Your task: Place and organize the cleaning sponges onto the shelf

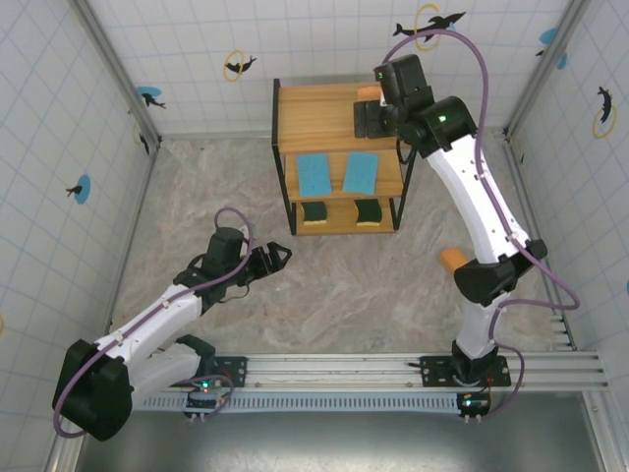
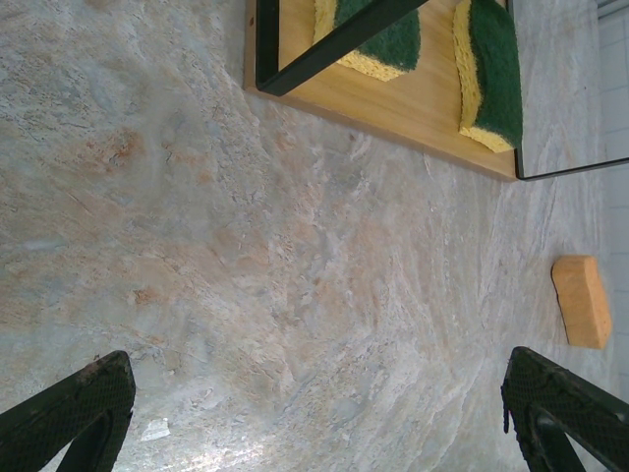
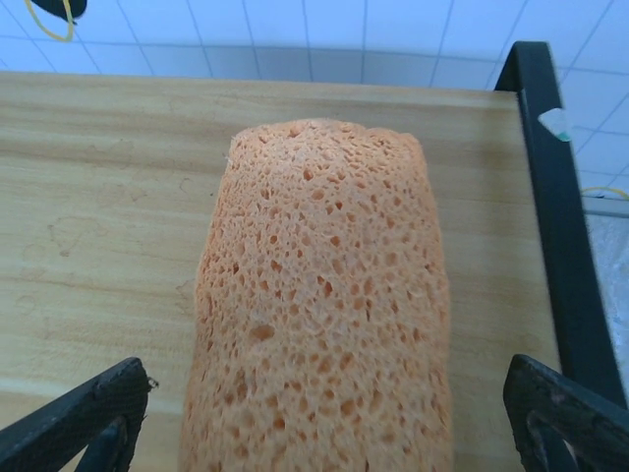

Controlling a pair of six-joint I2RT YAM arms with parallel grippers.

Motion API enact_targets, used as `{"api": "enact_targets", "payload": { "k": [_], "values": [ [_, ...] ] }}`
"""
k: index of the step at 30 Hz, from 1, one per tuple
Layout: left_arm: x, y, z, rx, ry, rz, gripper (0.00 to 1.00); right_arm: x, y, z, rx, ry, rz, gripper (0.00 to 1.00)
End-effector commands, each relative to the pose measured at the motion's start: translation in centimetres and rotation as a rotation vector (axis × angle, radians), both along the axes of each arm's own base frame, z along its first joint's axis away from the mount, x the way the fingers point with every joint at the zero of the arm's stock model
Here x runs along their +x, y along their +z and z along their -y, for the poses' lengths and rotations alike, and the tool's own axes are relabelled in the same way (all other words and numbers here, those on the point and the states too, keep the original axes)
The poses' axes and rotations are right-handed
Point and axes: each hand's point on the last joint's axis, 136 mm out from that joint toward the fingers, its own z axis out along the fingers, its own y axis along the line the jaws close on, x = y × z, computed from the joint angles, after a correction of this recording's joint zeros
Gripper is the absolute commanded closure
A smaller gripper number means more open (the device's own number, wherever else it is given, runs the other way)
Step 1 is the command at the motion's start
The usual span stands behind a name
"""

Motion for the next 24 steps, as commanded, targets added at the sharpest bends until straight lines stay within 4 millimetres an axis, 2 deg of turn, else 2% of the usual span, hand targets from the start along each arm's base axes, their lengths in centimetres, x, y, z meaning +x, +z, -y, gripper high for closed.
{"api": "enact_targets", "payload": {
  "k": [1,7,9,12,17,24],
  "values": [
    [0.1,1.0,0.1,0.004,-0.011,0.026,0.02,-2.6,4.7,1.5,0.04,0.009,0.088,0.03],
    [0.1,1.2,0.0,0.006,-0.008,0.03,0.02,-5.4,6.0,3.3,0.041,0.0,0.099,0.01],
    [0.1,1.4,0.0,0.003,-0.009,0.034,0.02,-6.3,5.9,4.8,0.036,-0.046,0.099,0.0],
    [0.2,1.4,0.0,0.002,-0.009,0.038,0.02,-7.8,4.6,7.9,0.027,-0.153,0.064,0.01],
    [0.1,1.2,0.1,-0.001,-0.015,0.033,0.02,-10.9,-0.7,12.5,0.039,-0.309,-0.055,0.01],
    [0.1,0.8,0.4,-0.003,-0.028,0.026,0.02,-16.0,-11.8,18.0,0.105,-0.507,-0.249,0.01]
  ]
}}
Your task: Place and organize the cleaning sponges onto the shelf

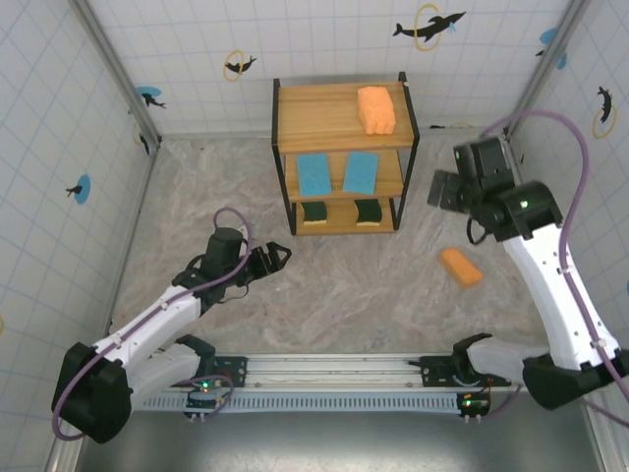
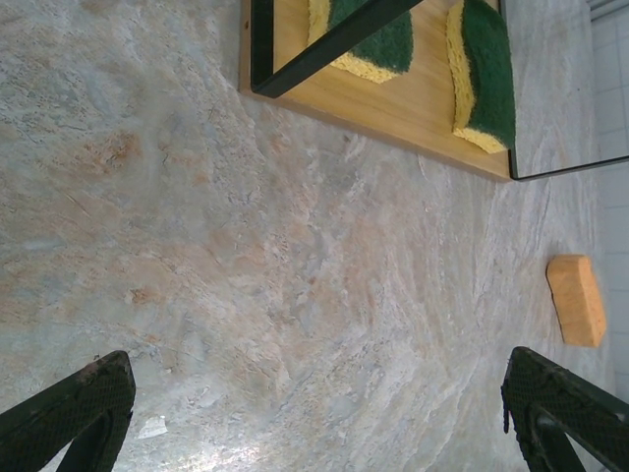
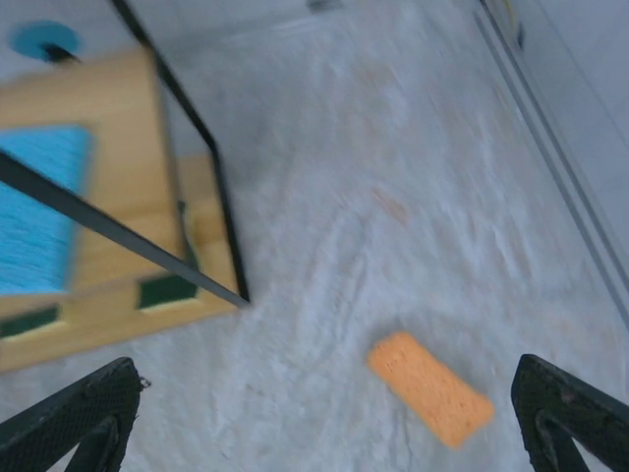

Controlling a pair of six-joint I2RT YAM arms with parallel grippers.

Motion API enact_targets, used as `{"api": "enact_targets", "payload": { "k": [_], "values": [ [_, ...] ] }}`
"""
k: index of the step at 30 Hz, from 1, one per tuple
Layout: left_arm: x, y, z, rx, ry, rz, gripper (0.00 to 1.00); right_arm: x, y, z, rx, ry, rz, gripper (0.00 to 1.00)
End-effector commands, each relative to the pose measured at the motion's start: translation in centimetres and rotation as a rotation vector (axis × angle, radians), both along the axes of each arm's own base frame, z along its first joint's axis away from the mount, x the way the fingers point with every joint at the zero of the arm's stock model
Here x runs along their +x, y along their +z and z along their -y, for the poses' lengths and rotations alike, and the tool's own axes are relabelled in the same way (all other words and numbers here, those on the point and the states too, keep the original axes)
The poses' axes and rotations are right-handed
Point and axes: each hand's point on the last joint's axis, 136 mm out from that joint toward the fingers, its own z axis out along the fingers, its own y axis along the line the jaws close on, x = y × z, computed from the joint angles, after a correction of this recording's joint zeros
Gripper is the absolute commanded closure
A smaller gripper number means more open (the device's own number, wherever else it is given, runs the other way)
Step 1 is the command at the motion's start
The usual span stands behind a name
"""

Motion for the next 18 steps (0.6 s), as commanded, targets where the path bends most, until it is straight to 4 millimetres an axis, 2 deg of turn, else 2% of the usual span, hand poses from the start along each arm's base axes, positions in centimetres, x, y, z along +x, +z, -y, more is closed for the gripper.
{"api": "enact_targets", "payload": {
  "k": [1,3,6,9,12,15,18],
  "values": [
    [0.2,0.6,0.5,-0.002,-0.029,0.024,0.02,-1.8,-4.3,1.7,0.107,-0.115,-0.052,0.01],
    [0.4,0.8,0.6,-0.004,-0.031,0.026,0.02,-3.0,-7.9,3.1,0.12,-0.169,-0.123,0.01],
    [0.3,0.7,0.7,-0.004,-0.036,0.022,0.02,-3.8,-12.1,4.4,0.149,-0.217,-0.202,0.01],
    [0.3,0.7,0.6,-0.001,-0.033,0.022,0.02,-3.7,-15.1,4.6,0.209,-0.23,-0.253,0.01],
    [0.2,0.7,0.4,0.0,-0.025,0.02,0.02,-3.7,-17.3,5.2,0.2,-0.255,-0.299,0.01],
    [0.1,0.5,0.3,0.004,-0.019,0.014,0.02,-3.4,-19.2,5.1,0.223,-0.249,-0.353,0.01],
    [0.0,0.4,0.1,0.01,-0.014,0.007,0.02,-2.9,-20.2,5.1,0.216,-0.238,-0.37,0.01]
  ]
}}
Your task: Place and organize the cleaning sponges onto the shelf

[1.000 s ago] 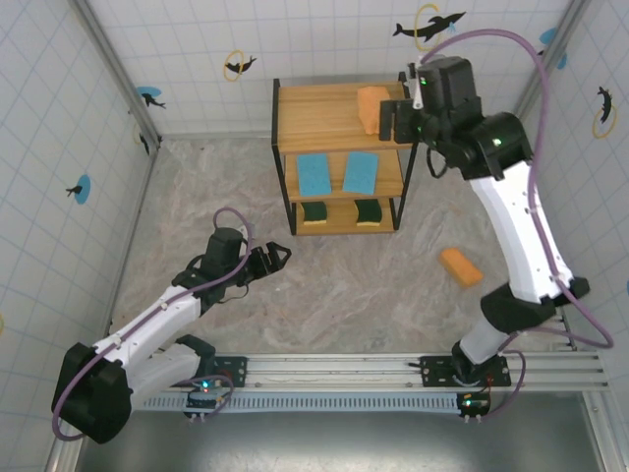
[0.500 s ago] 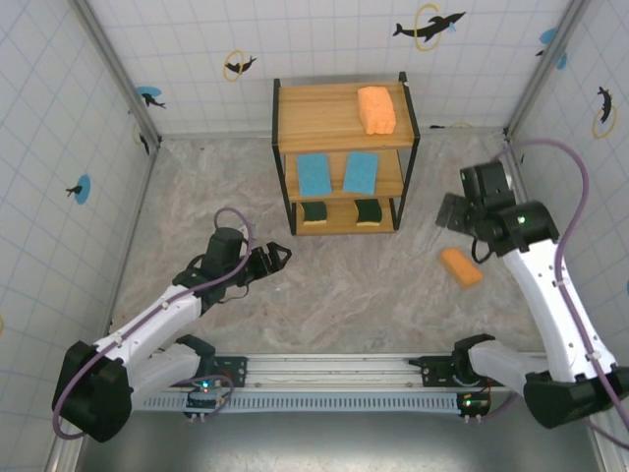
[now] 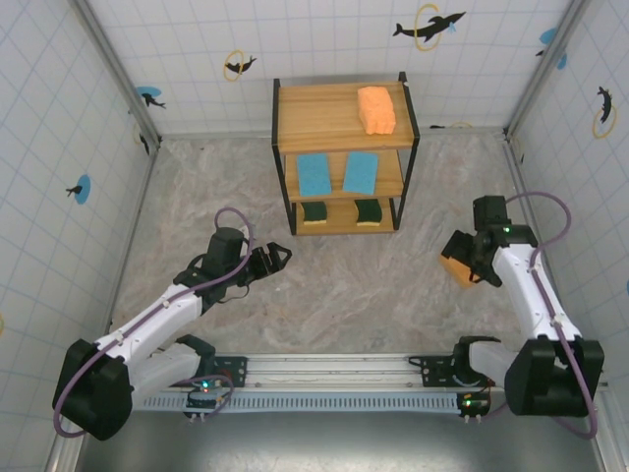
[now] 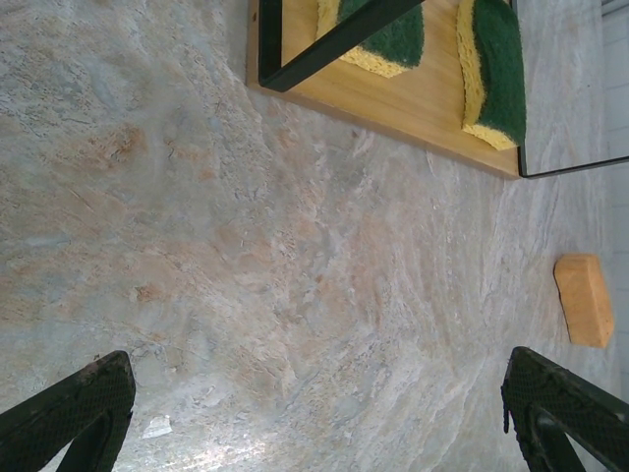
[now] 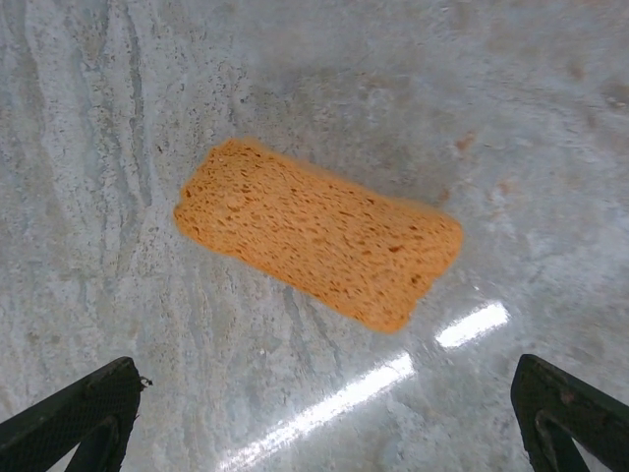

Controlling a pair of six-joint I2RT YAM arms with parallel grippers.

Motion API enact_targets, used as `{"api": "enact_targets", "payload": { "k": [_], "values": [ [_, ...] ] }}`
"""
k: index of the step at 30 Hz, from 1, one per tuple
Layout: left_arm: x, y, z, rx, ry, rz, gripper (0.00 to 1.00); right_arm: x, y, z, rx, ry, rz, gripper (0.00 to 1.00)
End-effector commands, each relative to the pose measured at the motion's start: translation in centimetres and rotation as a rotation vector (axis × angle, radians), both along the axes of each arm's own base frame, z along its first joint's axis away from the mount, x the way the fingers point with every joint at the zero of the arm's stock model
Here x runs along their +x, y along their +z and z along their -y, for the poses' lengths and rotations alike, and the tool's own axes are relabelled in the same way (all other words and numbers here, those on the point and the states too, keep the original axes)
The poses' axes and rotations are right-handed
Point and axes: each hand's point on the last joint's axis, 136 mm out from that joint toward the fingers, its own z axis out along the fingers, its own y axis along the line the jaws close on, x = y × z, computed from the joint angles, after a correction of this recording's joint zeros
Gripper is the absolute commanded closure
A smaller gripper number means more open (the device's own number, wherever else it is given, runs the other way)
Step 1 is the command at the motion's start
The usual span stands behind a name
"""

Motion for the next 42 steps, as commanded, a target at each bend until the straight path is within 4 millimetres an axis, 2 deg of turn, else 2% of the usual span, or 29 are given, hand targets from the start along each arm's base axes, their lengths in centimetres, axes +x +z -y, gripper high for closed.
{"api": "enact_targets", "payload": {
  "k": [1,9,19,31,42],
  "values": [
    [0.0,0.7,0.1,0.005,-0.013,0.015,0.02,1.5,-0.8,-0.4,0.025,0.028,0.031,0.01],
    [0.0,1.0,-0.1,0.009,0.001,0.005,0.03,3.0,-2.1,0.7,-0.018,0.031,0.006,0.01],
    [0.0,1.0,-0.3,0.007,0.027,-0.01,0.02,4.0,-5.7,-0.1,0.028,0.081,-0.063,0.01],
    [0.1,0.5,-0.5,0.021,0.04,-0.027,0.02,3.0,-7.9,-5.7,0.115,0.207,-0.073,0.0],
    [0.2,0.0,-0.6,0.027,0.046,-0.032,0.02,0.9,-8.3,-14.1,0.199,0.316,-0.017,0.0]
  ]
}}
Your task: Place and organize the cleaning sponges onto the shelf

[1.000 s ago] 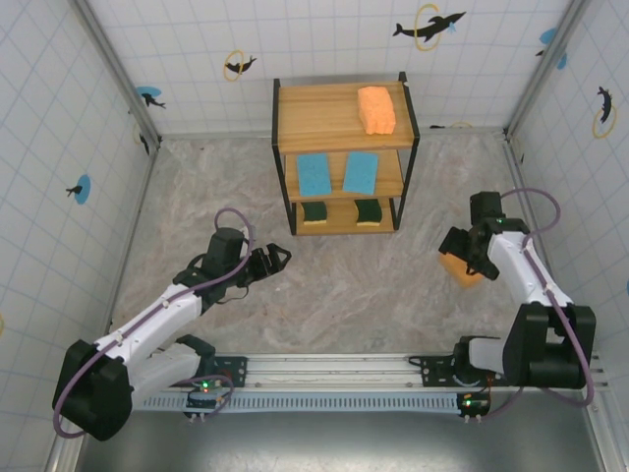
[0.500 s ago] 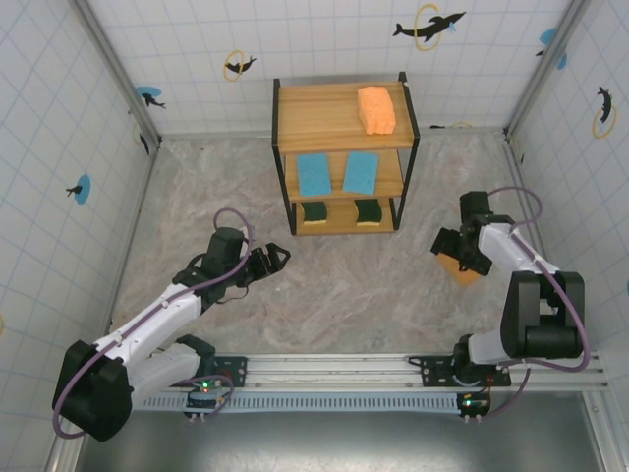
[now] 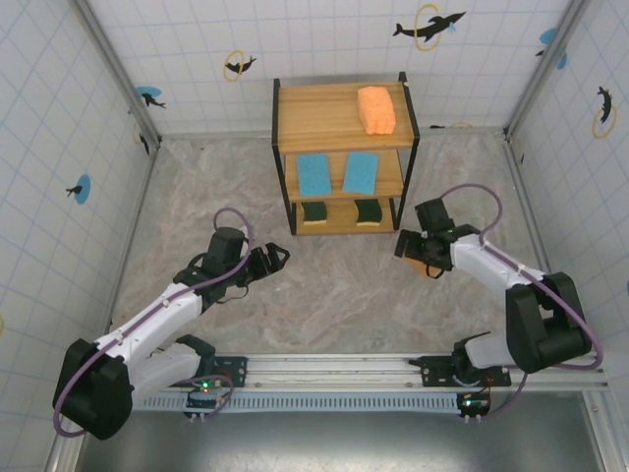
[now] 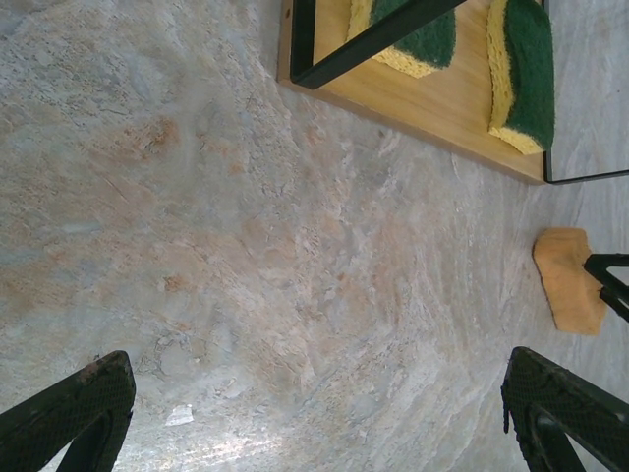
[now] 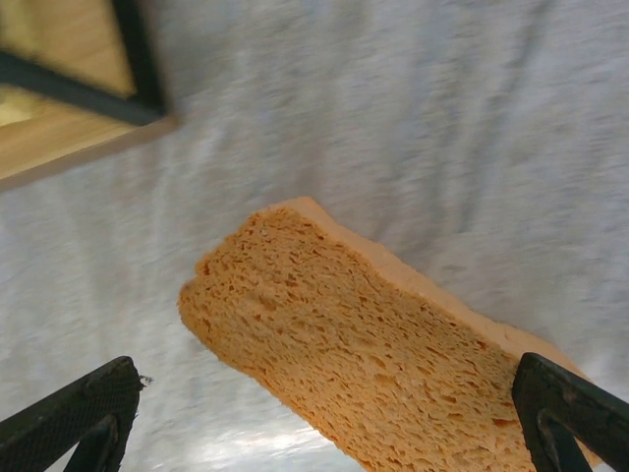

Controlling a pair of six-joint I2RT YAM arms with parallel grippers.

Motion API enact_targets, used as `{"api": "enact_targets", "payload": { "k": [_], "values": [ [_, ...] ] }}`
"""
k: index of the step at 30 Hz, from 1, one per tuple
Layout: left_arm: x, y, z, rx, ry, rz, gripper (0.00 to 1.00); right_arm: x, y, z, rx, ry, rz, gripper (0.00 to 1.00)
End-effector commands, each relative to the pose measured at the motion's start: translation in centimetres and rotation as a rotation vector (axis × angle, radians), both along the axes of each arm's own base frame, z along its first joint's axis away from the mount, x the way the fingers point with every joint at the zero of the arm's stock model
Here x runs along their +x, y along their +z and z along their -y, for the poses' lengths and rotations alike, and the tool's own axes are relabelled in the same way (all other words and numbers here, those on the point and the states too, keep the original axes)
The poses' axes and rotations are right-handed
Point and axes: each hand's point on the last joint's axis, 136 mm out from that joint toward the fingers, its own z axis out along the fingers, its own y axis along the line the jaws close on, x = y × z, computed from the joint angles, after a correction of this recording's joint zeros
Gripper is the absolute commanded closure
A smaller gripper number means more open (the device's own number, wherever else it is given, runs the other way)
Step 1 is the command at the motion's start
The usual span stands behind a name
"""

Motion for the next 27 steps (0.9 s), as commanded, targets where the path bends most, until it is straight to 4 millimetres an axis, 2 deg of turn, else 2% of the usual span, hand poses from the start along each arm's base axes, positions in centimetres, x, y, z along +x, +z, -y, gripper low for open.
{"api": "enact_targets", "payload": {
  "k": [1,8,11,14,17,21,23,27],
  "values": [
    [0.2,0.3,0.0,-0.002,0.016,-0.003,0.02,-4.3,-2.9,-3.1,0.106,-0.006,-0.147,0.0],
    [-0.3,-0.7,-0.5,0.002,0.039,-0.024,0.02,-5.6,-1.7,-10.0,0.258,0.085,-0.097,0.0],
    [-0.7,-1.2,-0.8,-0.019,0.072,-0.027,0.03,-5.6,-0.3,-12.3,0.321,0.141,-0.074,0.0],
    [-0.9,-1.7,-1.4,-0.033,0.113,-0.025,0.02,-5.6,0.9,-13.4,0.345,0.191,-0.046,0.0],
    [-1.2,-1.9,-1.7,-0.042,0.138,-0.024,0.02,-5.7,1.8,-13.1,0.328,0.218,-0.025,0.0],
    [-1.4,-2.0,-1.9,-0.046,0.161,-0.02,0.02,-5.3,3.2,-11.0,0.271,0.216,0.03,0.0],
    [-1.4,-1.9,-1.8,-0.043,0.16,-0.018,0.02,-5.0,3.2,-9.6,0.253,0.192,0.039,0.01],
    [-1.1,-1.6,-0.8,-0.052,0.134,-0.012,0.03,-4.2,2.8,-8.0,0.242,0.181,0.047,0.01]
  ]
}}
